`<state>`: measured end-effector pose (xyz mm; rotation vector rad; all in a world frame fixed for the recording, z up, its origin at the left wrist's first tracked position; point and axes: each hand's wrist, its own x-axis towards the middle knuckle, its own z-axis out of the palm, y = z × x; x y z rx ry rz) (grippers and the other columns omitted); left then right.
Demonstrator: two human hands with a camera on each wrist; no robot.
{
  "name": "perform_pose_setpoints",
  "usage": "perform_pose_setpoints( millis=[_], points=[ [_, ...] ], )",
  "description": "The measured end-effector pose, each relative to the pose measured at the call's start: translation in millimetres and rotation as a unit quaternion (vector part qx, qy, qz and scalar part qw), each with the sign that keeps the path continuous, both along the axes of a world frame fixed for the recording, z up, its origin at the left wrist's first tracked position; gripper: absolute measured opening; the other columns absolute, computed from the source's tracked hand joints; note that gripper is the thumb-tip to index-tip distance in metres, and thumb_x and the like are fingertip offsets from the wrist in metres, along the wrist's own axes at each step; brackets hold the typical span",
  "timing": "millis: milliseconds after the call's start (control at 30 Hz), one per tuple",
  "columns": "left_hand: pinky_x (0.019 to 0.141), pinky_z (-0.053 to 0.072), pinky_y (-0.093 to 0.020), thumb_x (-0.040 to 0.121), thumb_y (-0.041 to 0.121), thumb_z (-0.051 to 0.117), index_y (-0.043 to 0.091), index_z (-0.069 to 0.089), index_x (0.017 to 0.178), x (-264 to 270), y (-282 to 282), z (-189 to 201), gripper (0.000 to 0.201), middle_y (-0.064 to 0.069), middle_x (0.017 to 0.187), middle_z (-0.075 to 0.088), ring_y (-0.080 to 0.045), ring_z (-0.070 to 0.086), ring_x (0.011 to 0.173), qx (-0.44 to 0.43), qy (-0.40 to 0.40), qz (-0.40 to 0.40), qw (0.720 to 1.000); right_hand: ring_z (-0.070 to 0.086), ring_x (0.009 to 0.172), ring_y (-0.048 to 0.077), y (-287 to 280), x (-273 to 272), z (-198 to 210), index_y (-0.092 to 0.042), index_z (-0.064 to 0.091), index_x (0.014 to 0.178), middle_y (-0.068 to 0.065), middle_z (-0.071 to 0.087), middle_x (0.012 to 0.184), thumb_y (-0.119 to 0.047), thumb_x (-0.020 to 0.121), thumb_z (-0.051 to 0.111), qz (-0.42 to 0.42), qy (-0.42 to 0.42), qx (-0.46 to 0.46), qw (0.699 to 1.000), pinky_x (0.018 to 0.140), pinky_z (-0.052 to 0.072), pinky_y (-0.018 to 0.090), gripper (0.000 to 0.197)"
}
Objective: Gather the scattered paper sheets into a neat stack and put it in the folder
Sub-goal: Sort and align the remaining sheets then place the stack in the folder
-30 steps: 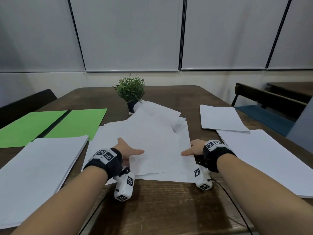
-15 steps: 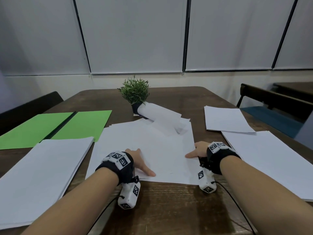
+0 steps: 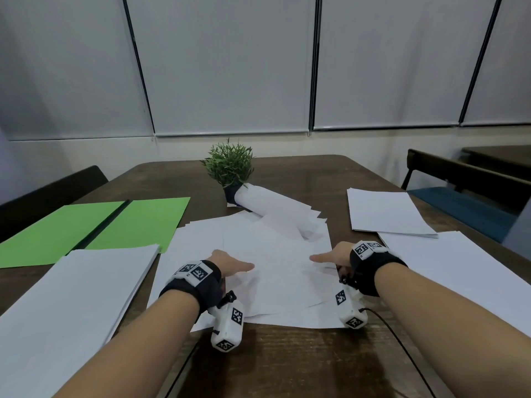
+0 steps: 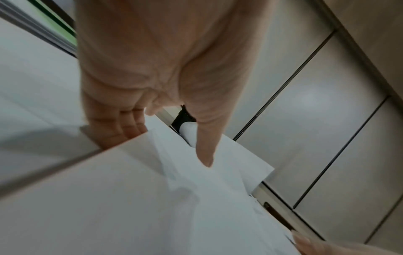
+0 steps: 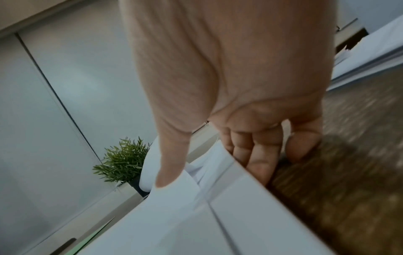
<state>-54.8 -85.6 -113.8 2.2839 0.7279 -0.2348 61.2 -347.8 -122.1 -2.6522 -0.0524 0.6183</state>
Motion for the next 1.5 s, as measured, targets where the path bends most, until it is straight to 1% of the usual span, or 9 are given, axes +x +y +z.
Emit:
perform_pose_setpoints(
  millis=[167, 400, 567, 733, 833, 933, 1133, 1367, 1500],
  points=[
    [0.092, 0.048, -0.031, 0.080, 0.030, 0.075, -0.004, 0.057, 0.118, 11, 9, -4, 0.055, -0.016, 0.117, 0.064, -0.029, 0.060, 0.114, 0.071, 0.008, -0.028, 0.997, 0.066, 0.092, 0.025, -2, 20, -22, -0.018, 0.068, 0.099, 0.002, 0.071, 0.101, -0.062, 0.028, 0.082, 0.023, -0.008, 0.017, 1.000, 0.090, 0.053, 0.039, 0.085],
    [0.086, 0.053, -0.048, 0.073, 0.015, 0.081, -0.004, 0.063, 0.086, 8, 20, -7, 0.029, -0.024, 0.084, 0.068, -0.036, 0.064, 0.080, -0.123, 0.024, -0.033, 0.992, 0.060, 0.102, 0.020, -9, -5, -4, -0.017, 0.062, 0.111, -0.005, 0.065, 0.109, -0.025, 0.081, 0.076, 0.086, 0.001, 0.078, 0.993, 0.092, 0.045, 0.031, 0.035],
    [0.068, 0.058, -0.040, 0.072, 0.051, 0.076, 0.002, 0.046, 0.111, 10, 21, -11, 0.069, -0.015, 0.103, 0.057, -0.033, 0.061, 0.086, -0.142, -0.077, 0.042, 0.986, 0.063, 0.107, 0.022, -8, -5, -8, -0.017, 0.060, 0.111, -0.003, 0.068, 0.112, -0.026, 0.074, 0.077, 0.079, -0.010, 0.154, 0.985, 0.102, 0.045, 0.040, 0.042],
    [0.081, 0.055, -0.055, 0.043, 0.089, 0.062, 0.002, 0.055, 0.116, 15, 37, -19, 0.113, -0.017, 0.100, 0.071, -0.037, 0.070, 0.088, -0.232, -0.118, 0.092, 0.961, 0.065, 0.105, 0.029, -7, 9, -20, -0.014, 0.064, 0.113, 0.004, 0.071, 0.111, -0.029, 0.059, 0.077, 0.050, 0.000, 0.174, 0.984, 0.099, 0.048, 0.047, 0.057],
    [0.074, 0.058, -0.049, 0.079, 0.049, 0.070, -0.007, 0.049, 0.123, 1, 32, -10, 0.074, -0.021, 0.103, 0.067, -0.036, 0.068, 0.085, -0.261, -0.121, 0.061, 0.956, 0.061, 0.110, 0.031, 7, -4, -13, -0.010, 0.062, 0.115, 0.007, 0.065, 0.119, -0.030, 0.084, 0.067, 0.038, -0.003, 0.132, 0.990, 0.100, 0.048, 0.043, 0.037],
    [0.086, 0.052, -0.055, 0.088, 0.002, 0.062, -0.010, 0.046, 0.123, 2, 32, -16, 0.039, -0.026, 0.116, 0.062, -0.037, 0.065, 0.095, -0.247, -0.108, 0.038, 0.962, 0.062, 0.100, 0.027, 11, -11, -8, -0.013, 0.065, 0.109, 0.004, 0.067, 0.109, -0.048, 0.081, 0.068, 0.051, -0.021, 0.073, 0.996, 0.090, 0.050, 0.035, 0.045],
    [0.091, 0.052, -0.049, 0.078, 0.005, 0.067, 0.003, 0.059, 0.093, 21, 52, -35, 0.018, -0.018, 0.109, 0.062, -0.032, 0.060, 0.099, -0.210, -0.100, 0.045, 0.971, 0.057, 0.112, 0.022, 11, -7, -9, -0.016, 0.054, 0.125, -0.001, 0.061, 0.124, -0.028, 0.084, 0.071, 0.106, -0.033, 0.076, 0.991, 0.100, 0.043, 0.034, 0.046],
    [0.084, 0.056, -0.042, 0.068, 0.037, 0.084, 0.002, 0.031, 0.134, 19, 58, -28, 0.091, -0.009, 0.096, 0.049, -0.023, 0.051, 0.082, -0.204, -0.169, 0.204, 0.942, 0.063, 0.108, 0.020, 5, -4, -13, -0.022, 0.053, 0.126, -0.003, 0.066, 0.118, -0.024, 0.083, 0.066, 0.091, -0.071, 0.204, 0.972, 0.102, 0.045, 0.042, 0.045],
    [0.077, 0.056, -0.044, 0.066, 0.035, 0.086, 0.011, 0.022, 0.136, 20, 55, -28, 0.098, -0.013, 0.100, 0.050, -0.026, 0.056, 0.081, -0.324, -0.213, 0.205, 0.899, 0.064, 0.108, 0.018, 1, 17, -30, -0.030, 0.055, 0.124, -0.007, 0.068, 0.117, -0.043, 0.065, 0.068, 0.090, -0.071, 0.287, 0.951, 0.103, 0.045, 0.046, 0.062]
  ],
)
